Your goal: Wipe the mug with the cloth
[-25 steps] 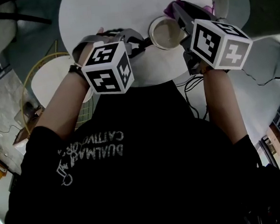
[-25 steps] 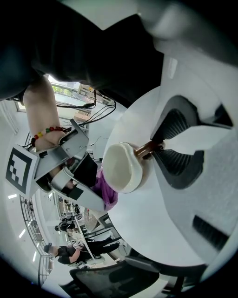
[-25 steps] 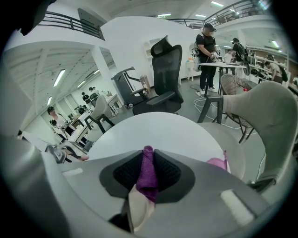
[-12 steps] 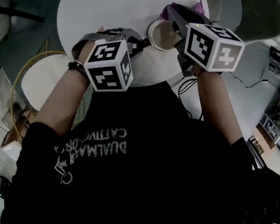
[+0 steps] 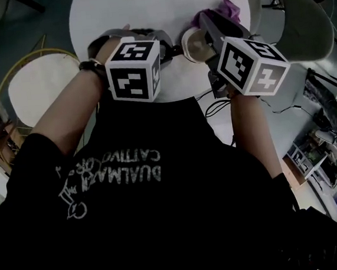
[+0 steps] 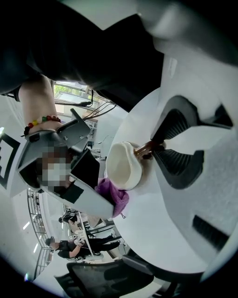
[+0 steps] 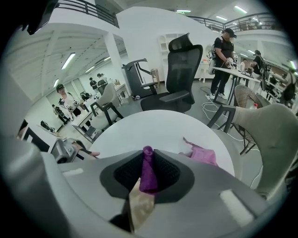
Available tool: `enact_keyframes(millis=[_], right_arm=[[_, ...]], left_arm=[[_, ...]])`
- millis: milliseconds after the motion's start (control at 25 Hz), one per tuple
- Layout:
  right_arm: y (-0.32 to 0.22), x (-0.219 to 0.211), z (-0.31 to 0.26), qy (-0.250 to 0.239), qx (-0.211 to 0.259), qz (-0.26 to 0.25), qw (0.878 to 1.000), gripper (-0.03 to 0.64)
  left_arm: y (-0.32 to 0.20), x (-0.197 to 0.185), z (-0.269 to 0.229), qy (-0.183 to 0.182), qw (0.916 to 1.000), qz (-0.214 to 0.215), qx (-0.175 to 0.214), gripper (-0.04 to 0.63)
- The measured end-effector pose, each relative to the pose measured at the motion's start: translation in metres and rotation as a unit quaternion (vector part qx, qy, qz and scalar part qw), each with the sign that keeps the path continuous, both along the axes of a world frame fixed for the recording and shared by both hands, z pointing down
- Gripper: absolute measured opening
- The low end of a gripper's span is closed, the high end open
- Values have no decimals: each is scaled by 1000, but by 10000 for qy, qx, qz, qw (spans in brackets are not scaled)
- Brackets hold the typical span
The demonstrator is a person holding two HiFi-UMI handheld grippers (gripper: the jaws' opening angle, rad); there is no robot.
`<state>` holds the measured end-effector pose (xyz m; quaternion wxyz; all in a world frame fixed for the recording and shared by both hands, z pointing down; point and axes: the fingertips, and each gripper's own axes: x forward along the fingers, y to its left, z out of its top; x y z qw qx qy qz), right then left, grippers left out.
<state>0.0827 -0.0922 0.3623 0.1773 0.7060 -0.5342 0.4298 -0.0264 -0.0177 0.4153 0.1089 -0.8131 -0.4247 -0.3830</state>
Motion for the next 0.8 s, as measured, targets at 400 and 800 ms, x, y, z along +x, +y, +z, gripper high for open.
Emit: enact_keyframes(millis=[400,800], right_arm=[[-8,-20,-2,21,-130,-334,9994,67],[-6,-44,-5,-82,-3,-602,9982,67]], left_arm=[[-4,2,-5,106,9998,-150,-106,67],[-3,-2,-5,118,9991,-330,-237,67]])
